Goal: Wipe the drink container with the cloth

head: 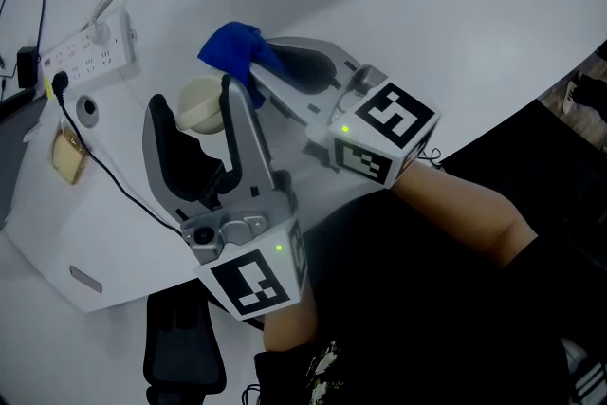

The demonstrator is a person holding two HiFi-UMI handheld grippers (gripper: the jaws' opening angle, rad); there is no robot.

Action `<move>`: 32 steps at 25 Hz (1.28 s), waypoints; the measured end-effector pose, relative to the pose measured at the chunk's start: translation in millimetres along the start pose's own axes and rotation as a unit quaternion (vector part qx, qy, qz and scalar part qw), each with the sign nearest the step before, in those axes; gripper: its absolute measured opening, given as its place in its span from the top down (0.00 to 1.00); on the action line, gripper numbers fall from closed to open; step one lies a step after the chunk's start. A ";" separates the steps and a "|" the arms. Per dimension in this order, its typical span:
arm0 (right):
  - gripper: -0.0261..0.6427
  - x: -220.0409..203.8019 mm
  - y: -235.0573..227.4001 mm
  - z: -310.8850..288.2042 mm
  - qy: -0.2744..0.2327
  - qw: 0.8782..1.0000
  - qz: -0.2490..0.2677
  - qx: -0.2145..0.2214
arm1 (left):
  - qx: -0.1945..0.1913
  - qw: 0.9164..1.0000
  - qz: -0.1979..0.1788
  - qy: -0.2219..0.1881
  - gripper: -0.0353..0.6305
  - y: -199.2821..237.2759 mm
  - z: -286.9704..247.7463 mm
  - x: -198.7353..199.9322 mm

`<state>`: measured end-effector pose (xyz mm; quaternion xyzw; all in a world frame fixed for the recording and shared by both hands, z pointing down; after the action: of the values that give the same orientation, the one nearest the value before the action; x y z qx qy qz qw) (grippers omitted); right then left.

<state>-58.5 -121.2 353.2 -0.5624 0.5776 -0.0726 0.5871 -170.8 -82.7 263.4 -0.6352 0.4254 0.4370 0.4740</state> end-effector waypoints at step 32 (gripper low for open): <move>0.86 -4.8 -18.9 9.9 0.050 0.996 0.036 -0.070 | -0.256 0.962 -0.049 -0.081 0.50 37.2 -3.6 16.1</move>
<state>-41.8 -118.7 367.2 -0.5768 0.6300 -0.0388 0.5186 -201.7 -95.3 240.1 -0.7175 0.2281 0.5577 0.3495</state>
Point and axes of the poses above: the fingertips, and each gripper's own axes: z backward along the fingers, y to its left, x out of its top, the point moved 7 cm from there along z, backward along the fingers, and after that the axes turned 15 degrees about -z, right-handed, at the moved point
